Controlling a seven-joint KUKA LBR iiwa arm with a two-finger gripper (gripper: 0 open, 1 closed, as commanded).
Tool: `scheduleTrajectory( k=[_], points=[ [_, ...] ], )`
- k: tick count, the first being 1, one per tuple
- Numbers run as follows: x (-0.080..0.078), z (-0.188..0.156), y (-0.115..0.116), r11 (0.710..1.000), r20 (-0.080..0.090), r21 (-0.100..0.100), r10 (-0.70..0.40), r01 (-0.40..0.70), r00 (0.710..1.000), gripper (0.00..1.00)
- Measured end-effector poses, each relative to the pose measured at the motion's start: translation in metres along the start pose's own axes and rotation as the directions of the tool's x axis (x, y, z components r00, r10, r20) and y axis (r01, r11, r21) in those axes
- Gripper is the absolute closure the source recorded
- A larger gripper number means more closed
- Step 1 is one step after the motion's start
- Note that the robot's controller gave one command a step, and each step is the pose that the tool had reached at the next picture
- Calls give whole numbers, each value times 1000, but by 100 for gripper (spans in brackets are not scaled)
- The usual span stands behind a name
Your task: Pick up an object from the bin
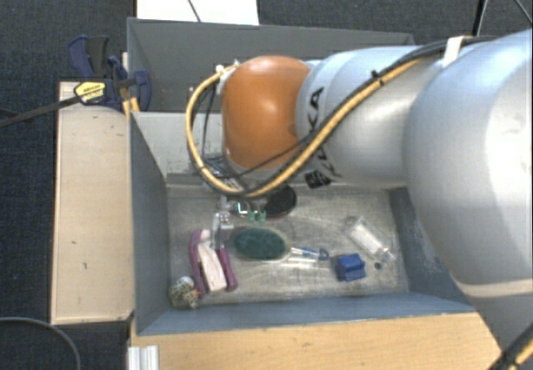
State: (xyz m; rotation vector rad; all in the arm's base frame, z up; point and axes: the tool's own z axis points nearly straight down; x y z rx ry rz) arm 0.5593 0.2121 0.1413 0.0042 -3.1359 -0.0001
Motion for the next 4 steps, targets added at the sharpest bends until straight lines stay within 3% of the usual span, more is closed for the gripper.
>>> scheduleTrajectory(
  k=[1, 2, 3, 4],
  points=[
    [37, 52, 37, 915, 21, 4, -403, 403, 915, 0],
    [66, 41, 44, 724, 4, 3, -690, 690, 724, 0],
    [45, 41, 43, 209, 6, 7, -978, 978, 209, 0],
    [34, 60, 48, -68, -4, -12, -998, 998, -68, 0]
  ],
)
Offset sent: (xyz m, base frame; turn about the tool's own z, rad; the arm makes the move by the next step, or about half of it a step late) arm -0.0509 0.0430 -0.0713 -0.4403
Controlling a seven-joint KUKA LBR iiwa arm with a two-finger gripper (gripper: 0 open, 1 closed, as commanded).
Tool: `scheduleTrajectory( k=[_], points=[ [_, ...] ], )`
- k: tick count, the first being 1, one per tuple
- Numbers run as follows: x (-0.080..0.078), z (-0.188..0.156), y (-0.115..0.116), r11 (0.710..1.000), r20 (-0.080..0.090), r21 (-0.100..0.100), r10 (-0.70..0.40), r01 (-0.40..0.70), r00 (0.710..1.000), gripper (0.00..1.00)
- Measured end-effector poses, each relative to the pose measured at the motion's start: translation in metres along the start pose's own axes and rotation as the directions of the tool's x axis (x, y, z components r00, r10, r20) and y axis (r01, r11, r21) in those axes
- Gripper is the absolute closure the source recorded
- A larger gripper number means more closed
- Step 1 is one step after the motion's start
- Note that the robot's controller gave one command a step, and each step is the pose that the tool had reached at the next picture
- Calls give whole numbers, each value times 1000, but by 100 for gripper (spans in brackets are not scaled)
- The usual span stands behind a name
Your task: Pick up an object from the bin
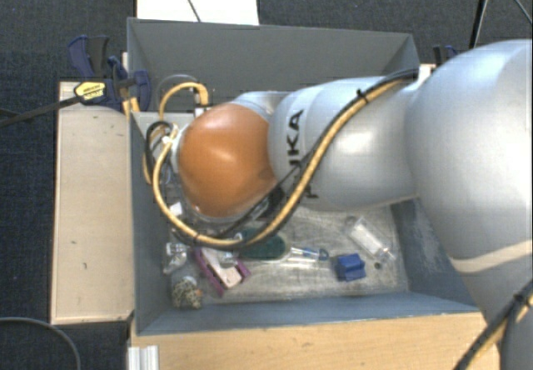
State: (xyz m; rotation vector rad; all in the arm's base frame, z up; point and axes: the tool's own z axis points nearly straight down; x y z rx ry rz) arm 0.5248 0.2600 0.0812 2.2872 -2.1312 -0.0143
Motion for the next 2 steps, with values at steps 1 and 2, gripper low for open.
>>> scheduleTrajectory(
  k=[1, 2],
  points=[
    [-4, 0, 9, 953, 4, -1, -303, 303, 953, 0],
    [6, -3, 0, 954, -15, 11, -301, 301, 954, 100]
  ],
)
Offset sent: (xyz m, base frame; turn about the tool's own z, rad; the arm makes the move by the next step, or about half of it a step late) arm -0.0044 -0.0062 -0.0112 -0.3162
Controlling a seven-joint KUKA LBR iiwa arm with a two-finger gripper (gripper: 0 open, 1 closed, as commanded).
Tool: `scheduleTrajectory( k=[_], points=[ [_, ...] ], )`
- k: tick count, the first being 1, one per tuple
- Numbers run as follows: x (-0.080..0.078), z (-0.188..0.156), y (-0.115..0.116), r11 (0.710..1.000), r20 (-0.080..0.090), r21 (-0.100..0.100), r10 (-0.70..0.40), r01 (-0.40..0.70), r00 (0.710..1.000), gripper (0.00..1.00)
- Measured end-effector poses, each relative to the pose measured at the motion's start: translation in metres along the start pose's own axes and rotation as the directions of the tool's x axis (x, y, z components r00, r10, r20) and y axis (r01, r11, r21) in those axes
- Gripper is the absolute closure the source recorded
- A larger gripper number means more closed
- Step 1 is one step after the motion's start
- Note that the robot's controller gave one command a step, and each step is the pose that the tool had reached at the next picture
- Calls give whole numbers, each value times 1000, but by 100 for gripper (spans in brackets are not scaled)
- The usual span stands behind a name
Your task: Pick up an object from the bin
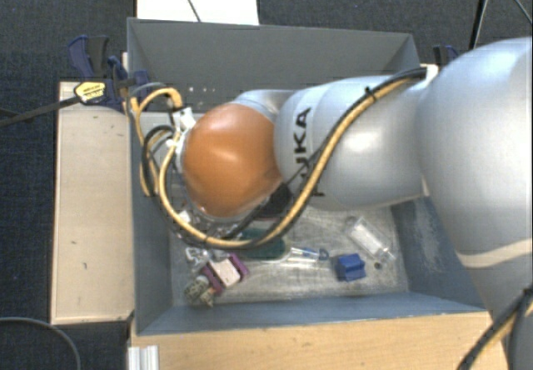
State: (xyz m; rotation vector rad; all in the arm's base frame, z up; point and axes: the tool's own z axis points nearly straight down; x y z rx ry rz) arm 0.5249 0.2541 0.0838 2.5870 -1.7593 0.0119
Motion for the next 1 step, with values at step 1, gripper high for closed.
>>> scheduleTrajectory(
  k=[1],
  points=[
    [0, -17, -1, 1000, 17, 10, 9, -9, 1000, 100]
  ],
)
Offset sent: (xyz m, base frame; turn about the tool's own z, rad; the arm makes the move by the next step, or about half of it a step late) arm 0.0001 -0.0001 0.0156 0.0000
